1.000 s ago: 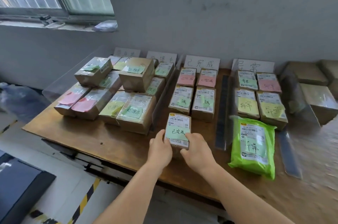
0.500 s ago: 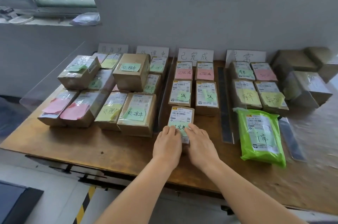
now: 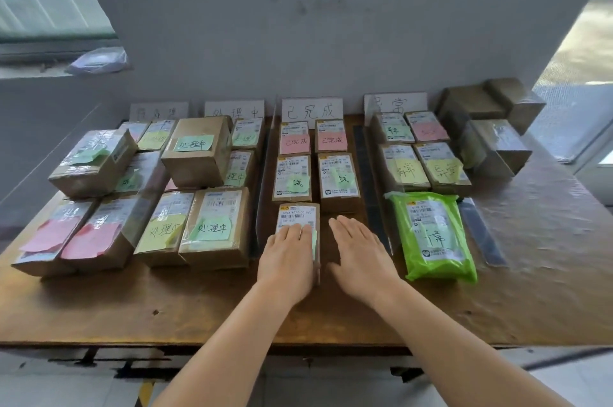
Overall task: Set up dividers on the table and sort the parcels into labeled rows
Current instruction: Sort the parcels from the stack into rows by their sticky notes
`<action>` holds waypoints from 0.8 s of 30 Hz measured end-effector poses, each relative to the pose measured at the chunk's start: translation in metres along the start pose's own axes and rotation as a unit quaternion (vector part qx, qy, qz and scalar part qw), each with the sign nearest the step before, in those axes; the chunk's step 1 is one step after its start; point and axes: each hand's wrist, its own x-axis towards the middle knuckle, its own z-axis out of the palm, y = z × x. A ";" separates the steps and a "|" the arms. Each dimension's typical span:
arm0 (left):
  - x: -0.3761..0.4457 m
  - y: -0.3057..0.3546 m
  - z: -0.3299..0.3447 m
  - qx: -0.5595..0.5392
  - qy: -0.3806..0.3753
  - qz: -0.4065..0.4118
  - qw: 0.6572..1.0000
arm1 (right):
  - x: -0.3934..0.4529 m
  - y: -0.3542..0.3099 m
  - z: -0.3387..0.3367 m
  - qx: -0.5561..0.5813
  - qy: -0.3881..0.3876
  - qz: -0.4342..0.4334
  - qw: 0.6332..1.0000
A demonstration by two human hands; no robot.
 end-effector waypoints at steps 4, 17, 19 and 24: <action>0.006 0.025 -0.016 -0.026 0.036 0.011 0.999 | -0.009 0.021 -0.030 -0.011 0.032 0.011 0.999; 0.027 0.188 -0.036 -0.053 0.038 0.074 0.995 | -0.068 0.160 -0.137 -0.031 0.076 0.052 0.995; 0.029 0.215 -0.036 -0.055 0.036 0.076 0.995 | -0.077 0.185 -0.152 -0.033 0.076 0.048 0.995; 0.037 0.281 -0.036 -0.072 0.047 0.082 0.993 | -0.094 0.245 -0.183 -0.032 0.080 0.054 0.995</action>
